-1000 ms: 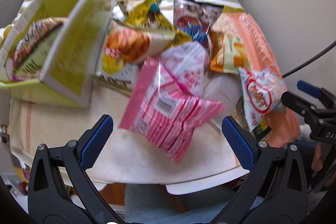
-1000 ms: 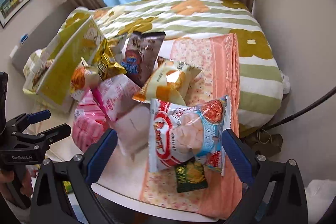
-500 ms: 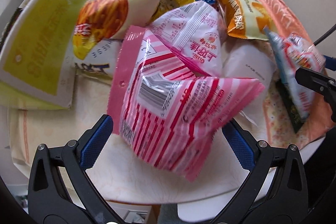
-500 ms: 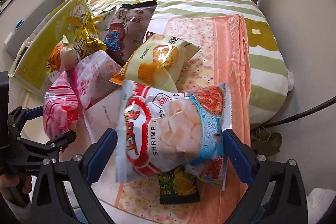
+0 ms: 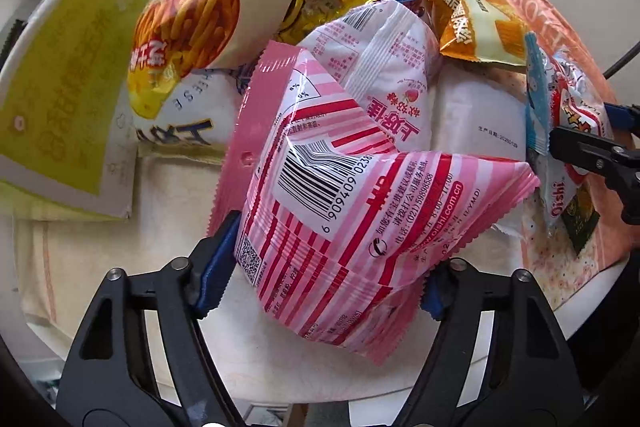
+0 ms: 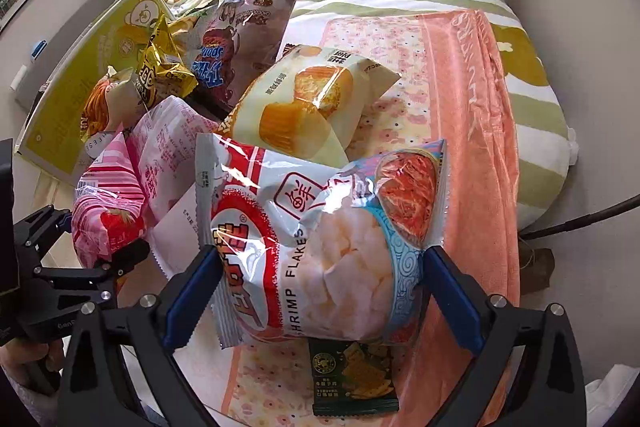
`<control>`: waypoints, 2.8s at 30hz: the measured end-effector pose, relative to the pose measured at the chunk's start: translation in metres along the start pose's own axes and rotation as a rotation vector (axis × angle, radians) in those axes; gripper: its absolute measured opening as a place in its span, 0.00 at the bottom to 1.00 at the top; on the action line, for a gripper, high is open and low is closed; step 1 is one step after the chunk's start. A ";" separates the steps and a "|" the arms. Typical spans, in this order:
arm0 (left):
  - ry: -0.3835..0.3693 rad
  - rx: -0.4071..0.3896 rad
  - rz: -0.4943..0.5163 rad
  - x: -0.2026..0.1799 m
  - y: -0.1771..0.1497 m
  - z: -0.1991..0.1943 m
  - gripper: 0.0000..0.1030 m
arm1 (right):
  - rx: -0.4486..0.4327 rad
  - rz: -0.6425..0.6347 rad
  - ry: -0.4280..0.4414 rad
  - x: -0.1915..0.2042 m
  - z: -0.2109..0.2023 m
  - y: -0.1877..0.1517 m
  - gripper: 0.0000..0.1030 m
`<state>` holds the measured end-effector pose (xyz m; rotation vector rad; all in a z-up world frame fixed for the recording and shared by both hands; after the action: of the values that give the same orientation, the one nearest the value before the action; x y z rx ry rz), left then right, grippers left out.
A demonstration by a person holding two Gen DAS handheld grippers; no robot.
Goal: Organize snacks
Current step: 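Grasp the pink striped bag with the left tool while the right tool grasps the shrimp flakes bag, then carry both bags over the box and release them inside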
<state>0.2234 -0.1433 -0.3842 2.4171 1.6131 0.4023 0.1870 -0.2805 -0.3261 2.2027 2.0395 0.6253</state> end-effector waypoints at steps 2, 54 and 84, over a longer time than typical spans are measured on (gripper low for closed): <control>-0.002 0.000 -0.001 0.000 0.000 -0.002 0.69 | -0.004 0.002 0.016 0.000 0.001 0.001 0.97; 0.142 -0.394 -0.150 0.194 0.033 -0.239 0.69 | -0.339 -0.262 0.206 0.212 -0.156 0.094 0.67; -0.003 -0.201 -0.046 0.404 0.120 -0.093 0.99 | -0.146 -0.099 0.120 0.367 -0.002 0.184 0.67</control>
<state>0.4431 0.1864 -0.2136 2.2271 1.5433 0.5254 0.3714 0.0539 -0.1759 2.0162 2.0699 0.8838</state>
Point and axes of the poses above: each gripper's, at about its wrist camera, not at the fingertips, and z roughly the way its jaws point, x to its left, y to its top, the point moved 9 cm from there along z, roughly the way its jaws point, and after that the axes turned 11 degrees about z, right-handed, at the moved point
